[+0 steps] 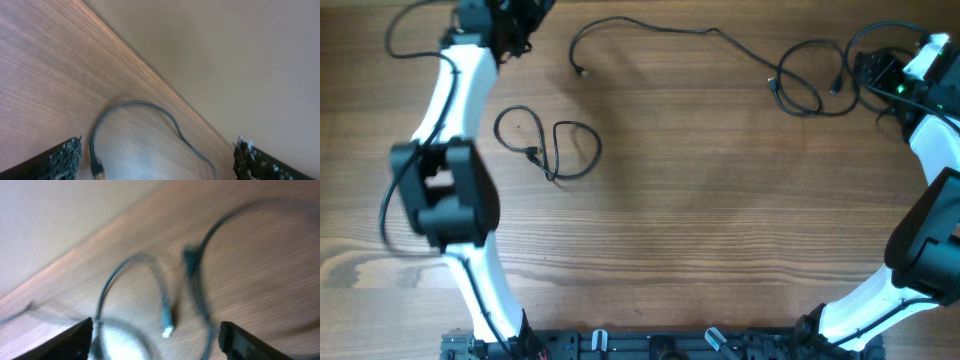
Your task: Untangle cables
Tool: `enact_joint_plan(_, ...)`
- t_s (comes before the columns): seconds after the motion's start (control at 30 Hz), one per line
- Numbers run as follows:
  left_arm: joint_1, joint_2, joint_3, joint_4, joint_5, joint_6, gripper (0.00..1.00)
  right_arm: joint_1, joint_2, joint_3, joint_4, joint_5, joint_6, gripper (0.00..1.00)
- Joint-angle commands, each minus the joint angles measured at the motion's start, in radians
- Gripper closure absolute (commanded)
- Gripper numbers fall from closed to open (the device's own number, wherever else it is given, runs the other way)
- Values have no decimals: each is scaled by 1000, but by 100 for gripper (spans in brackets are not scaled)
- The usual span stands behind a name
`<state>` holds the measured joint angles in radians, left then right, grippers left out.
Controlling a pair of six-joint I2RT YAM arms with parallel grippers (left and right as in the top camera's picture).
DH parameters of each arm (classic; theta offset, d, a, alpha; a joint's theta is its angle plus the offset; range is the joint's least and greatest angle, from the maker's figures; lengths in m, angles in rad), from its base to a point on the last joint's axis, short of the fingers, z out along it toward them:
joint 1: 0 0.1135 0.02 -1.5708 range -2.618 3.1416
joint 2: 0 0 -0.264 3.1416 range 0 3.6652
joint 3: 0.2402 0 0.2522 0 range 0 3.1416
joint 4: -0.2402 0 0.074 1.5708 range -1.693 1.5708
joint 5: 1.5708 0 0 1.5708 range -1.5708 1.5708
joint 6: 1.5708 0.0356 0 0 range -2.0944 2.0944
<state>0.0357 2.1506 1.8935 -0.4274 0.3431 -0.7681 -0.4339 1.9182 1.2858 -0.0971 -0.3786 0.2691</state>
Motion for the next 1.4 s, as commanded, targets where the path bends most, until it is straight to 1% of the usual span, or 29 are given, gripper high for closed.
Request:
enact_joint_plan(0.0,14,-139,27,-209,-2,68,0,11,-30,8,-124,-317,71,34)
enact_joint_plan(0.03,17,-150,27,-251,-4,100,3,17,-30,8,-161,-337,71,40)
enact_joint_plan(0.07,23,-161,27,-313,-4,160,9,32,-30,8,-228,-345,65,46)
enact_joint_plan(0.1,29,-166,27,-353,-4,195,17,42,-30,8,-266,-345,55,51)
enact_joint_plan(0.13,39,-169,27,-418,-5,240,32,61,-30,8,-326,-345,16,58)
enact_joint_plan(0.17,47,-169,27,-471,-6,256,37,73,-30,8,-360,-344,-6,59)
enact_joint_plan(0.2,55,-168,27,-527,-9,268,38,94,-30,8,-417,-344,-45,59)
enact_joint_plan(0.27,69,-166,15,-654,-40,268,38,132,-30,8,-503,-344,-92,58)
enact_joint_plan(0.33,71,-166,3,-748,-68,278,34,171,-30,8,-575,-342,-128,56)
enact_joint_plan(0.4,68,-166,-12,-801,-68,331,30,217,-30,6,-628,-328,-140,55)
enact_joint_plan(0.43,63,-166,-20,-821,-68,370,25,243,-30,0,-637,-325,-140,54)
enact_joint_plan(0.5,52,-166,-33,-858,-69,426,7,293,-29,-18,-640,-325,-138,54)
enact_joint_plan(0.53,47,-166,-37,-882,-82,430,0,318,-28,-28,-640,-325,-136,53)
enact_joint_plan(0.67,29,-166,-62,-950,-209,413,0,418,-27,-53,-649,-326,-119,52)
enact_joint_plan(0.7,28,-166,-76,-954,-256,387,0,444,-27,-57,-649,-325,-102,48)
enact_joint_plan(0.73,28,-166,-85,-953,-280,366,0,465,-27,-61,-647,-326,-91,46)
enact_joint_plan(0.8,34,-166,-120,-922,-360,309,0,537,-27,-71,-629,-325,-50,44)
enact_joint_plan(0.83,39,-166,-140,-893,-377,286,3,568,-26,-71,-618,-325,-38,45)
enact_joint_plan(0.9,50,-166,-179,-832,-377,246,20,619,-26,-71,-593,-321,-13,44)
enact_joint_plan(0.93,60,-166,-209,-787,-377,216,33,653,-26,-71,-569,-309,11,44)
enact_joint_plan(1.0,71,-166,-265,-721,-362,168,45,706,-26,-71,-536,-263,49,44)
enact_joint_plan(1.03,76,-166,-290,-692,-343,147,54,731,-26,-71,-524,-226,69,44)
enact_joint_plan(1.1,80,-166,-340,-632,-295,123,59,778,-26,-71,-508,-142,105,43)
enact_joint_plan(1.17,81,-166,-379,-571,-262,122,59,827,-26,-71,-493,-51,131,43)
enact_joint_plan(1.27,80,-166,-426,-497,-258,72,59,901,-26,-73,-458,56,134,33)
enact_joint_plan(1.37,80,-166,-454,-453,-258,20,59,957,-26,-78,-430,115,133,28)
